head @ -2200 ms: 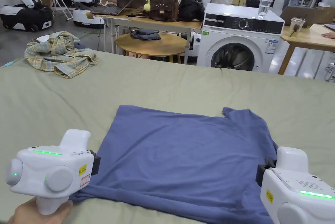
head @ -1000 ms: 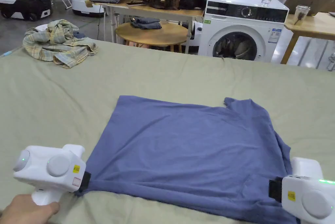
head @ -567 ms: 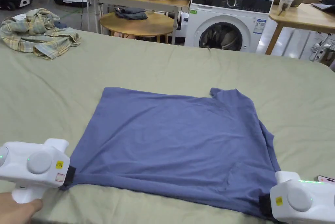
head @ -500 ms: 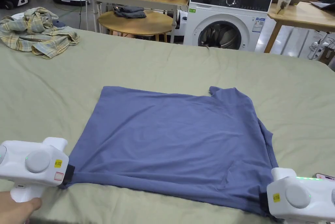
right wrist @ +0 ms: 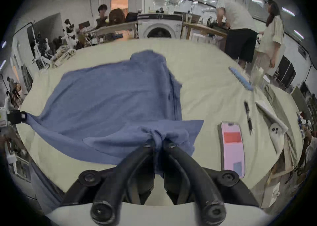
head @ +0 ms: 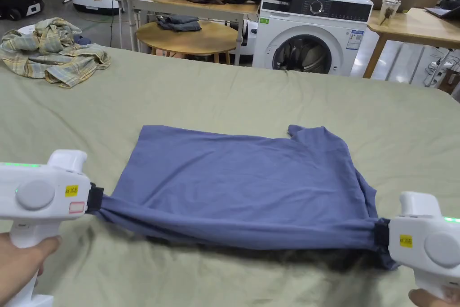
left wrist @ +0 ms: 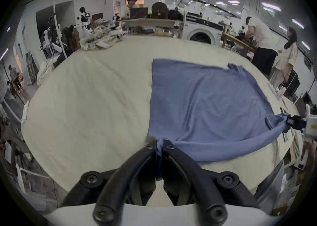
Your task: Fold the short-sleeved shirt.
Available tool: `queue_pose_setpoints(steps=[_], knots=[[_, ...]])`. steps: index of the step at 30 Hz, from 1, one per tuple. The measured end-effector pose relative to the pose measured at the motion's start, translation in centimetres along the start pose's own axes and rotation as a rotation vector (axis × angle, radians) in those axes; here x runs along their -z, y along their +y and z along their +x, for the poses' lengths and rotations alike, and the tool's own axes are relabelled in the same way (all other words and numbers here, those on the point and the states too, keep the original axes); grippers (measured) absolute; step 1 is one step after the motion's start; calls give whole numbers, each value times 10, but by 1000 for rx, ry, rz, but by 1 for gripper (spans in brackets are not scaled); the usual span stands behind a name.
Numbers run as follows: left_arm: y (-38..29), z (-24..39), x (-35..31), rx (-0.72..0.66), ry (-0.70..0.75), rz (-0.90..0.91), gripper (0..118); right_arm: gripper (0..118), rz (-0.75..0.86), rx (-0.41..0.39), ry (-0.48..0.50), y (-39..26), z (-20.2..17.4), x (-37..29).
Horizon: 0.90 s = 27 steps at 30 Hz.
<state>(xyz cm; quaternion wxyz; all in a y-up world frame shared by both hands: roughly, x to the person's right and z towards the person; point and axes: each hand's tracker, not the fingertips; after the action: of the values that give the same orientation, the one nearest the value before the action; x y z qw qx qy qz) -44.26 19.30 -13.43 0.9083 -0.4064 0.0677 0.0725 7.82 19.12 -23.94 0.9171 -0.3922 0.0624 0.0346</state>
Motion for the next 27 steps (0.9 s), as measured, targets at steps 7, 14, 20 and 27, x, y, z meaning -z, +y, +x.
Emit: queue_pose_setpoints(steps=[7,14,20,27], knots=[[69,-5,44,-4,17,75,0,5,46,-18,1,71,-6,47],[116,-8,112,13,40,-45,0,5,-31,-33,18,120,-10,128],[121,-3,162,53,67,-146,0,5,-137,-70,10,124,-15,175],[117,-9,185,-25,53,-168,7,24,-109,-38,-17,119,-17,178]])
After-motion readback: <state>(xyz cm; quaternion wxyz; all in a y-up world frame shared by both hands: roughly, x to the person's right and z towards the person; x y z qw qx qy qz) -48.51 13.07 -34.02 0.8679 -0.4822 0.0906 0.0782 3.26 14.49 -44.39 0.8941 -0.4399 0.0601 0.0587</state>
